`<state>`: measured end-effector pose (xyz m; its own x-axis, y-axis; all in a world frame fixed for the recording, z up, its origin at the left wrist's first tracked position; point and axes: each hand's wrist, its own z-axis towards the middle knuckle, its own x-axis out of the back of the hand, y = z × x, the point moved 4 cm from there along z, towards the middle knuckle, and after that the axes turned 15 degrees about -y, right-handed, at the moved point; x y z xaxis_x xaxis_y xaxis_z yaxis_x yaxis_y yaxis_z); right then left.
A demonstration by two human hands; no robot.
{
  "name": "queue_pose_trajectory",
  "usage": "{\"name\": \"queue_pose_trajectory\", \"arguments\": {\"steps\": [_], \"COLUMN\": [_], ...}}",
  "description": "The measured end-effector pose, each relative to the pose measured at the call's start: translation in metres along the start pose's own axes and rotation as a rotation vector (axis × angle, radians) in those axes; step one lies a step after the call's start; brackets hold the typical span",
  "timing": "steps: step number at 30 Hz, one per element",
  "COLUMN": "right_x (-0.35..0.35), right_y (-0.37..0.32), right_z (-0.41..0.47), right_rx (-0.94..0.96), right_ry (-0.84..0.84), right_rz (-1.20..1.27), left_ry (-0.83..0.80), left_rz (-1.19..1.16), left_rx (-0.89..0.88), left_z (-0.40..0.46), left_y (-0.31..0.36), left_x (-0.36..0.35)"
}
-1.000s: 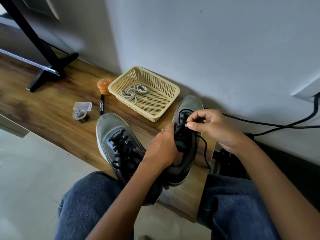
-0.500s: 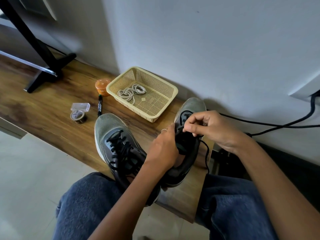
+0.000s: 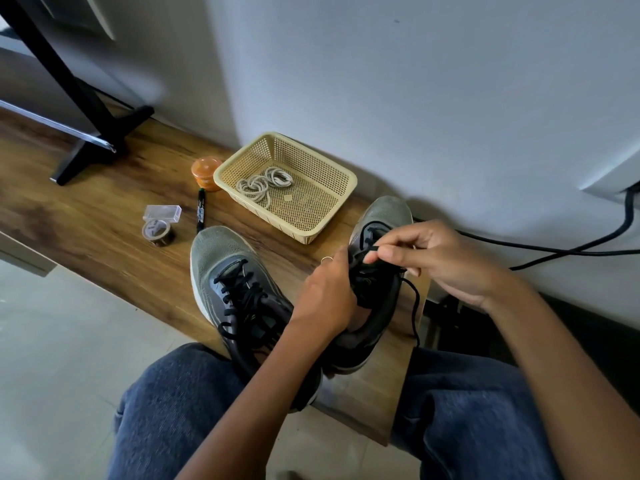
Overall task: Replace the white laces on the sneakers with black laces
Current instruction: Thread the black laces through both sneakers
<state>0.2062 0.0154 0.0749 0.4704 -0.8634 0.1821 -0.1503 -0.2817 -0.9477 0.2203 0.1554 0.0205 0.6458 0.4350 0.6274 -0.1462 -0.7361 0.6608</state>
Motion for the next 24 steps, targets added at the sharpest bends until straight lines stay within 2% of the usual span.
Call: {"name": "queue_pose_trajectory", "arguments": {"steps": [4,8,17,20,24], "right_x": [0.004,0.001,0.000,0.010,0.036], "right_y": [-0.003,0.001,-0.008,-0.006,0.005], "right_z": [-0.008,-0.003,-0.005,-0.003,-0.011], "right_rx": [-0.012,-0.155,0.007,0.019,-0.052], "right_ry": [-0.071,0.017,0.036,0.188,0.576], "right_rz": [0.115,-0.061,0.076,0.113,0.025], "left_ry": [-0.020,-0.012,0.003,0.025,0.084], "left_rz": [0.010,0.021,0.027,-0.017,-0.039], "left_rx": [0.028,0.038,0.035,0.027,0.007], "left_z": [0.001,0.000,0.000,0.001,-0.002], "left_y": [0.000,0.000,0.002,-0.001,-0.002], "left_x": [0.000,0.001,-0.001,0.002,0.007]}}
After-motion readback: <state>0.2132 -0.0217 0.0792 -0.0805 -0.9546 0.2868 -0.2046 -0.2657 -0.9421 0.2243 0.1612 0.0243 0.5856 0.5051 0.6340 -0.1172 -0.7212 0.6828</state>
